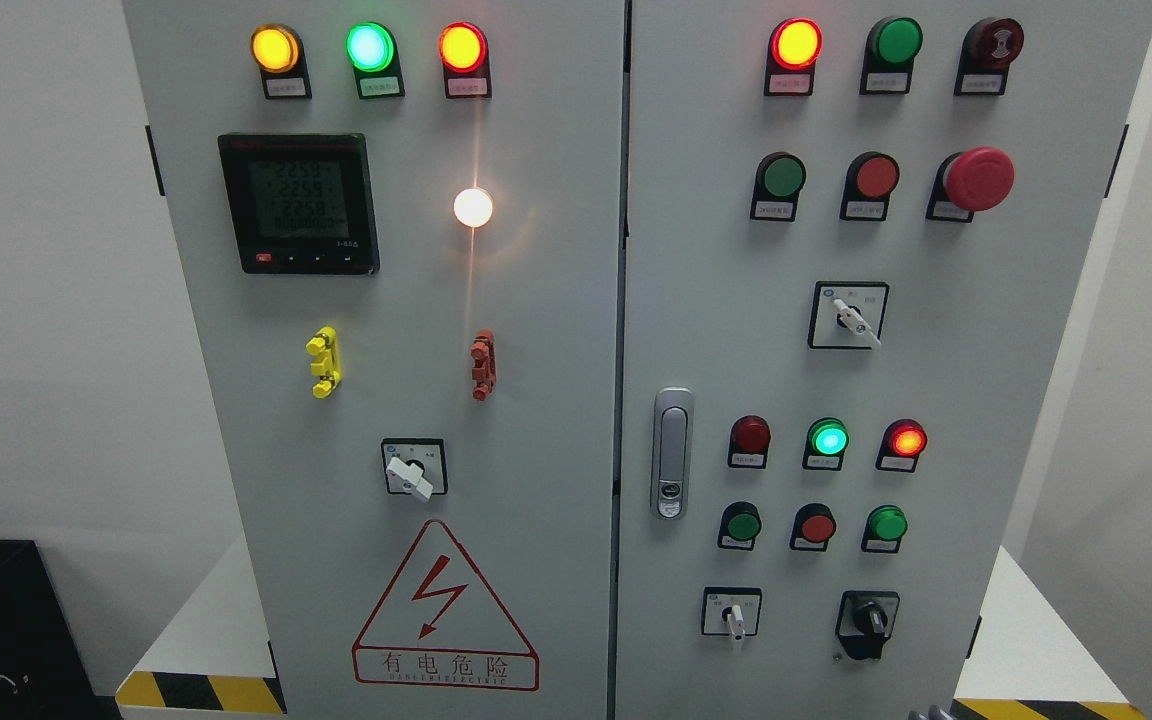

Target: Flip black knob to close circuit

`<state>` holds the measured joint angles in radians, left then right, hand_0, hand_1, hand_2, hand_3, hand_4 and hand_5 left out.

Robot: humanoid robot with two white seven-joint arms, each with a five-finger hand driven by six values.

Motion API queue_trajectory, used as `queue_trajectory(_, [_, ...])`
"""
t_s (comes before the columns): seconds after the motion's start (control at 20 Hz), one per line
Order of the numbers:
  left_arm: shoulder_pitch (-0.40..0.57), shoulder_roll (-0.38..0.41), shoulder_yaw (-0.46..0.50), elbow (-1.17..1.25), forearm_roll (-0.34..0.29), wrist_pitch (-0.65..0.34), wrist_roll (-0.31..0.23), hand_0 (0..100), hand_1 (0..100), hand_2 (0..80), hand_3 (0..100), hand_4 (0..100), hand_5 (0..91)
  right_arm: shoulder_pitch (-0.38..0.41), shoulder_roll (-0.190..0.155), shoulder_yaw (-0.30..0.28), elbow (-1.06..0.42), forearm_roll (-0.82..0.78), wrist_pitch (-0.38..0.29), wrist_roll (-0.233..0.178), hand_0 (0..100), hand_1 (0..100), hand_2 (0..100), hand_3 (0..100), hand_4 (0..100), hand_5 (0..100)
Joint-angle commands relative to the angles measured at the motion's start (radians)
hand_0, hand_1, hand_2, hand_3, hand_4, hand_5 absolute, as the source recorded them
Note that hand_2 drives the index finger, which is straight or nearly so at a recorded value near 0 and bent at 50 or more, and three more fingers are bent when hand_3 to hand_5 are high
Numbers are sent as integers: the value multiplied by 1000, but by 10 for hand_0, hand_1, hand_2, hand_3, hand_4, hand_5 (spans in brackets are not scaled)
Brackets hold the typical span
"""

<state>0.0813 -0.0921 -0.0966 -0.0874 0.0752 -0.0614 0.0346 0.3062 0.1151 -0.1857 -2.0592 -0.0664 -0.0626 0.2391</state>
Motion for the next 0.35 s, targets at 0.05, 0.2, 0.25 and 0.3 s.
queue_trajectory(0.05, [0, 0, 0, 0, 0, 0, 1, 120, 556, 0, 0, 0, 0, 50, -6, 22, -32, -147, -3, 42, 0, 0, 0, 0, 0, 0])
queue_trajectory(0.2, [0, 0, 0, 0, 0, 0, 1, 120, 556, 0, 0, 0, 0, 53, -8, 23, -30, -162, 0, 49, 0, 0, 0, 0, 0, 0])
queue_trajectory(0.25, [0, 0, 0, 0, 0, 0, 1, 120, 556, 0, 0, 0, 0, 53, -8, 23, -30, -162, 0, 49, 0, 0, 0, 0, 0, 0])
queue_trajectory(0.3, [0, 0, 0, 0, 0, 0, 1, 120, 556, 0, 0, 0, 0, 53, -8, 23, -30, -162, 0, 49, 0, 0, 0, 0, 0, 0])
